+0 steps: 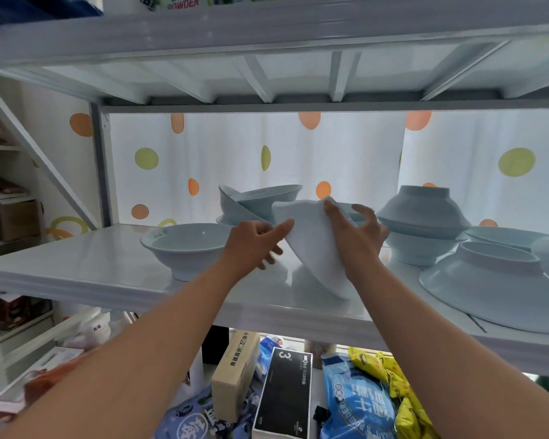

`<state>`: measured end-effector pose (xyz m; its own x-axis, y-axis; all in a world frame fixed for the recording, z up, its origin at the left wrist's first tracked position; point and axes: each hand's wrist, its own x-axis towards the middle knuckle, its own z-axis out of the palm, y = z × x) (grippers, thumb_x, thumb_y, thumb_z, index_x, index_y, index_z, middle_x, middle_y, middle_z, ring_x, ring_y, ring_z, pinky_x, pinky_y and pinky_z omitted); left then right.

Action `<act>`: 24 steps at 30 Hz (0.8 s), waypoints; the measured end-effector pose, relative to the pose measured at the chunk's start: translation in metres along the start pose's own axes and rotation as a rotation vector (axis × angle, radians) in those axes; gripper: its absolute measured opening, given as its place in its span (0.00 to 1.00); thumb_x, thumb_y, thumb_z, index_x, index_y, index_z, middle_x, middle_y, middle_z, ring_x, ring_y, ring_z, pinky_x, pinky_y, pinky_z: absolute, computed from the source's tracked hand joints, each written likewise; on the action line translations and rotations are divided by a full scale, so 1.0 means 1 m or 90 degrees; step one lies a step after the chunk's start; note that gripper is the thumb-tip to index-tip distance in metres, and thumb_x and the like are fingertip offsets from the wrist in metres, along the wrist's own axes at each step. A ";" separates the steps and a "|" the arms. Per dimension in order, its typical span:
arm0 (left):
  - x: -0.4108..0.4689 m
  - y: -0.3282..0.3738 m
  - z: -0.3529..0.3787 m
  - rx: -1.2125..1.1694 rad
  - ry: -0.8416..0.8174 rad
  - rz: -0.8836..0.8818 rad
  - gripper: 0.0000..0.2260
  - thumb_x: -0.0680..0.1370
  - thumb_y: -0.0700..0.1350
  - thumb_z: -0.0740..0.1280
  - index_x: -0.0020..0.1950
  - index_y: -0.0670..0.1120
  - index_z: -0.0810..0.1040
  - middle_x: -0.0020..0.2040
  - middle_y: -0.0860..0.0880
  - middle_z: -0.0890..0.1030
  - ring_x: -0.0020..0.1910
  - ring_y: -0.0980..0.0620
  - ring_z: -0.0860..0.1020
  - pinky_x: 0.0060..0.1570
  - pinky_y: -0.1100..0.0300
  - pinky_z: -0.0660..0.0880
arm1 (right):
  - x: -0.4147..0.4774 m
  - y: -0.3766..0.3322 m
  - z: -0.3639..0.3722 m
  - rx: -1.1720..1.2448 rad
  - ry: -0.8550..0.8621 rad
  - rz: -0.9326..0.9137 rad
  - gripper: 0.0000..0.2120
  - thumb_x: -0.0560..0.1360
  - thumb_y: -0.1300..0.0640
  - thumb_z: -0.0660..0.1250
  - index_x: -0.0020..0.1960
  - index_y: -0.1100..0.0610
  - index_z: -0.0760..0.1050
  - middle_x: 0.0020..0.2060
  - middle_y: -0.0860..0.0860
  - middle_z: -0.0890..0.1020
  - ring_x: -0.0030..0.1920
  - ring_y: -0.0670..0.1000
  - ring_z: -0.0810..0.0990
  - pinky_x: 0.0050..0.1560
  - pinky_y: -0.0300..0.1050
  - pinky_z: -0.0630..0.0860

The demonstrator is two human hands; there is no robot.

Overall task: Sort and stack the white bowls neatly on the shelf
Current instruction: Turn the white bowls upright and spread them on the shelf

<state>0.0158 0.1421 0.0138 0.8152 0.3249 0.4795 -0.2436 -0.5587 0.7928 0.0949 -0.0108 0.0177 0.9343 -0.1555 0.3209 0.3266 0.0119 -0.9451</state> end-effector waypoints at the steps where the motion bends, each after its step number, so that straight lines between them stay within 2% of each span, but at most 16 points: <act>1: 0.000 0.007 0.005 -0.071 -0.034 -0.028 0.18 0.75 0.57 0.66 0.50 0.42 0.80 0.40 0.46 0.84 0.34 0.51 0.81 0.37 0.56 0.79 | -0.001 -0.002 -0.002 0.034 -0.001 0.021 0.31 0.63 0.34 0.71 0.62 0.44 0.71 0.57 0.49 0.62 0.55 0.53 0.72 0.56 0.45 0.70; 4: -0.001 0.026 0.018 -0.191 -0.094 -0.008 0.16 0.76 0.51 0.67 0.61 0.45 0.76 0.52 0.45 0.82 0.46 0.50 0.82 0.45 0.54 0.81 | -0.005 -0.004 -0.007 0.108 -0.016 0.067 0.34 0.64 0.34 0.71 0.66 0.44 0.67 0.58 0.49 0.60 0.51 0.50 0.71 0.51 0.43 0.68; 6: -0.002 0.039 0.024 -0.213 -0.095 0.028 0.13 0.77 0.47 0.66 0.61 0.46 0.74 0.54 0.46 0.81 0.51 0.50 0.81 0.45 0.57 0.81 | -0.008 -0.003 -0.010 0.138 -0.023 0.085 0.35 0.64 0.33 0.71 0.67 0.42 0.65 0.61 0.50 0.60 0.50 0.50 0.71 0.52 0.44 0.70; 8: -0.002 0.052 0.029 -0.200 -0.096 0.043 0.10 0.78 0.46 0.66 0.58 0.47 0.75 0.54 0.47 0.81 0.51 0.50 0.81 0.46 0.58 0.81 | -0.007 0.001 -0.012 0.170 -0.025 0.120 0.37 0.62 0.31 0.70 0.68 0.41 0.64 0.61 0.50 0.60 0.50 0.51 0.72 0.58 0.48 0.72; 11: 0.000 0.069 0.034 -0.092 -0.063 0.076 0.07 0.79 0.47 0.64 0.55 0.46 0.75 0.51 0.47 0.80 0.50 0.48 0.79 0.45 0.59 0.78 | -0.006 0.008 -0.015 0.195 -0.069 0.142 0.45 0.57 0.25 0.68 0.69 0.39 0.61 0.61 0.48 0.63 0.55 0.52 0.72 0.62 0.52 0.72; 13: 0.003 0.076 0.035 0.019 -0.025 0.084 0.09 0.79 0.47 0.63 0.56 0.44 0.75 0.50 0.47 0.79 0.49 0.49 0.78 0.42 0.61 0.74 | -0.006 0.014 -0.018 0.187 -0.124 0.129 0.52 0.49 0.20 0.65 0.69 0.36 0.59 0.65 0.48 0.68 0.60 0.54 0.74 0.61 0.56 0.74; 14: 0.004 0.078 0.035 0.069 -0.014 0.082 0.11 0.79 0.47 0.63 0.57 0.43 0.75 0.51 0.47 0.79 0.50 0.48 0.77 0.43 0.61 0.73 | -0.005 0.019 -0.020 0.171 -0.151 0.113 0.52 0.48 0.19 0.64 0.69 0.35 0.58 0.66 0.49 0.69 0.61 0.55 0.74 0.60 0.57 0.75; 17: 0.004 0.082 0.039 0.223 0.007 0.091 0.13 0.77 0.46 0.64 0.59 0.41 0.75 0.54 0.44 0.79 0.53 0.45 0.77 0.49 0.58 0.72 | -0.007 0.021 -0.032 0.061 -0.188 0.005 0.46 0.57 0.24 0.64 0.71 0.37 0.55 0.68 0.53 0.71 0.64 0.56 0.73 0.61 0.51 0.72; 20: 0.000 0.084 0.041 0.382 -0.004 0.123 0.13 0.77 0.45 0.65 0.59 0.41 0.74 0.53 0.43 0.79 0.53 0.45 0.76 0.47 0.60 0.69 | -0.003 0.022 -0.045 -0.103 -0.166 -0.192 0.38 0.72 0.41 0.67 0.75 0.44 0.51 0.71 0.55 0.65 0.68 0.56 0.67 0.64 0.51 0.68; 22: -0.003 0.085 0.039 0.456 -0.033 0.133 0.12 0.76 0.44 0.65 0.58 0.43 0.74 0.52 0.43 0.79 0.52 0.45 0.76 0.46 0.59 0.70 | -0.001 0.023 -0.054 -0.201 -0.152 -0.316 0.41 0.71 0.46 0.70 0.75 0.44 0.49 0.72 0.55 0.63 0.68 0.56 0.67 0.63 0.55 0.70; 24: -0.007 0.085 0.038 0.502 -0.072 0.146 0.12 0.76 0.44 0.65 0.58 0.44 0.75 0.52 0.43 0.80 0.51 0.45 0.77 0.48 0.57 0.73 | 0.000 0.022 -0.060 -0.282 -0.156 -0.415 0.44 0.69 0.48 0.73 0.76 0.45 0.49 0.74 0.54 0.59 0.72 0.56 0.63 0.64 0.57 0.69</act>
<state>0.0098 0.0633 0.0635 0.8483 0.0829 0.5229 -0.0042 -0.9866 0.1633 0.0936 -0.0693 -0.0068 0.5983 0.2240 0.7693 0.7752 -0.4046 -0.4851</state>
